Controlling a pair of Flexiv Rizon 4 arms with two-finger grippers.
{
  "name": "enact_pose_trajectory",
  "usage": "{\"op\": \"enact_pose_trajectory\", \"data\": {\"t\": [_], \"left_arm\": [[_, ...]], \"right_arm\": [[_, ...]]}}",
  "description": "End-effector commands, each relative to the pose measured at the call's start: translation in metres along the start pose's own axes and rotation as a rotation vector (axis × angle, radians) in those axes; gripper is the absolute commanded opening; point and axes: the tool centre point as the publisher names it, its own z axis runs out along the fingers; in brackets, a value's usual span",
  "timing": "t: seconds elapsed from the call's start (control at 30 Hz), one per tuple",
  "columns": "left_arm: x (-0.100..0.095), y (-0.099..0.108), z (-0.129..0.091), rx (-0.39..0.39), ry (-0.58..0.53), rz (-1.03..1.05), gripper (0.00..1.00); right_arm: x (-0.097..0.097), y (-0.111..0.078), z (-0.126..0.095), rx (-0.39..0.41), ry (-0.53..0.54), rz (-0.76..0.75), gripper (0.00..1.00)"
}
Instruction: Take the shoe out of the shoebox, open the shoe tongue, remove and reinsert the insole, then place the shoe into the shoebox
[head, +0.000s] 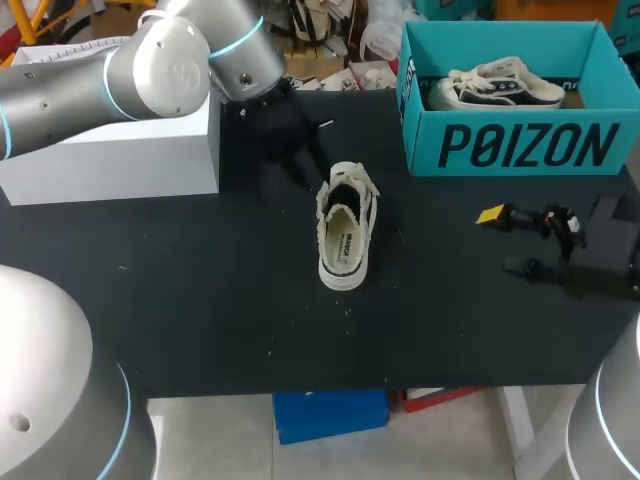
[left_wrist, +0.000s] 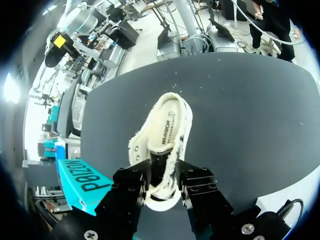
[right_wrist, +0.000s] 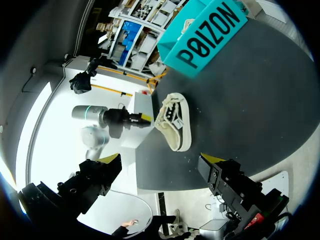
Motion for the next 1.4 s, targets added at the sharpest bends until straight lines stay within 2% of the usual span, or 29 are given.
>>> {"op": "enact_pose_trajectory", "data": {"t": [0.03,0.07,0.1,0.23,0.37,0.63,0.9,1.4], "left_arm": [[0.008,-0.012,-0.022,-0.014,0.016,0.019,0.49],[0.007,-0.016,-0.025,-0.017,0.024,0.027,0.57],[0.007,-0.017,-0.028,-0.021,0.033,0.037,0.60],[0.010,-0.015,-0.033,-0.036,0.082,0.070,0.51],[0.012,-0.014,-0.031,-0.057,0.133,0.104,0.57],[0.009,-0.006,-0.008,-0.093,0.221,0.158,0.65],[0.006,0.008,0.017,-0.104,0.258,0.163,0.63],[0.030,0.010,0.050,-0.089,0.309,0.120,0.60]], "right_arm": [[0.001,0.001,0.001,0.001,-0.002,0.001,1.00],[0.001,0.001,0.001,0.001,-0.002,0.001,1.00],[0.001,0.001,0.001,0.001,-0.002,0.001,1.00],[0.001,0.001,0.001,0.001,-0.002,0.001,1.00],[0.001,0.001,0.001,0.001,-0.002,0.001,1.00],[0.001,0.001,0.001,0.001,-0.002,0.001,1.00],[0.001,0.001,0.001,0.001,-0.002,0.001,1.00],[0.001,0.001,0.001,0.001,-0.002,0.001,1.00]]}}
